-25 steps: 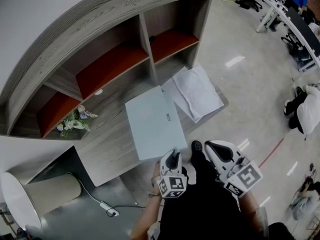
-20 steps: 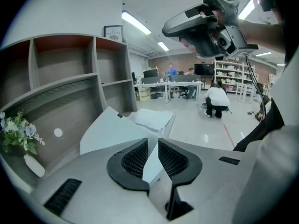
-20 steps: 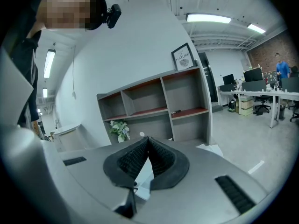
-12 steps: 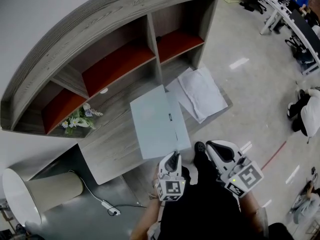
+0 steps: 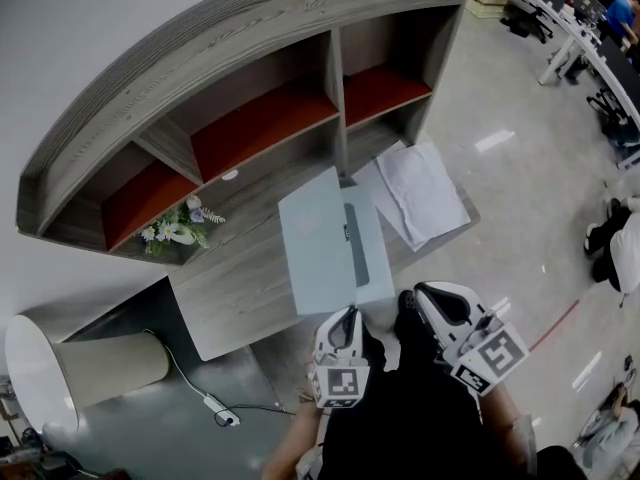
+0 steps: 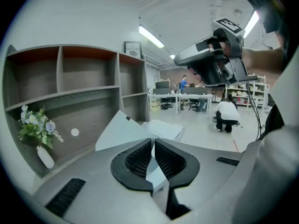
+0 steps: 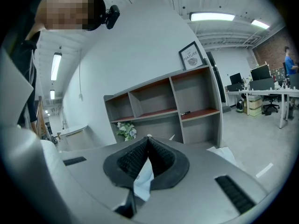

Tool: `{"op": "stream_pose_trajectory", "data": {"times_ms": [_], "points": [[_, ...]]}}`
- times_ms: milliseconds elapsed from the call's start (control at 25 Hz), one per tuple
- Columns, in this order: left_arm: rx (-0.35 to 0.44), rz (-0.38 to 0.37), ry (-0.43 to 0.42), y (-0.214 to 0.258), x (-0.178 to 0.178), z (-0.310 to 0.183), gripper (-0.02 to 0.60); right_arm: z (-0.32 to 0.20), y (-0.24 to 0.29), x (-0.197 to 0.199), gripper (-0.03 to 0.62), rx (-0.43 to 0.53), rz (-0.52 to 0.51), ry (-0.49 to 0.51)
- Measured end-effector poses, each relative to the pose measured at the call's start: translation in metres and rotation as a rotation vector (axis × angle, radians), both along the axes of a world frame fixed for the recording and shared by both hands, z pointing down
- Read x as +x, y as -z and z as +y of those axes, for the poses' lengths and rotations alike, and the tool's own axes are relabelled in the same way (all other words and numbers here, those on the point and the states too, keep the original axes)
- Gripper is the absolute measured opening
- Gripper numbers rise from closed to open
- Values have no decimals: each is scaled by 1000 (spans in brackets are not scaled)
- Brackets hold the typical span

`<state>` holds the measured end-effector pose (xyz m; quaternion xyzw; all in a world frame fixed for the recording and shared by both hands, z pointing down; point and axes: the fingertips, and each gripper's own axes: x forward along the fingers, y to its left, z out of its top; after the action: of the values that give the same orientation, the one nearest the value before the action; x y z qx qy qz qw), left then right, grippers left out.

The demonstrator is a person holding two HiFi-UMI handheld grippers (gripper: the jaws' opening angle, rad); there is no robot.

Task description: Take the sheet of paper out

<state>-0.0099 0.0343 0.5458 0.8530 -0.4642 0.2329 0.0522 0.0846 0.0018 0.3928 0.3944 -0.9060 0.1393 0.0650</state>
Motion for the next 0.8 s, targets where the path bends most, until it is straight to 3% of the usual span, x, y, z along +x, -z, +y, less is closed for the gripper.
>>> {"op": "stream_pose_trajectory", "data": {"times_ms": [800], "points": [[47,108,255,32,-65,2,14,-10,10,-36,12,36,-27,94]]}}
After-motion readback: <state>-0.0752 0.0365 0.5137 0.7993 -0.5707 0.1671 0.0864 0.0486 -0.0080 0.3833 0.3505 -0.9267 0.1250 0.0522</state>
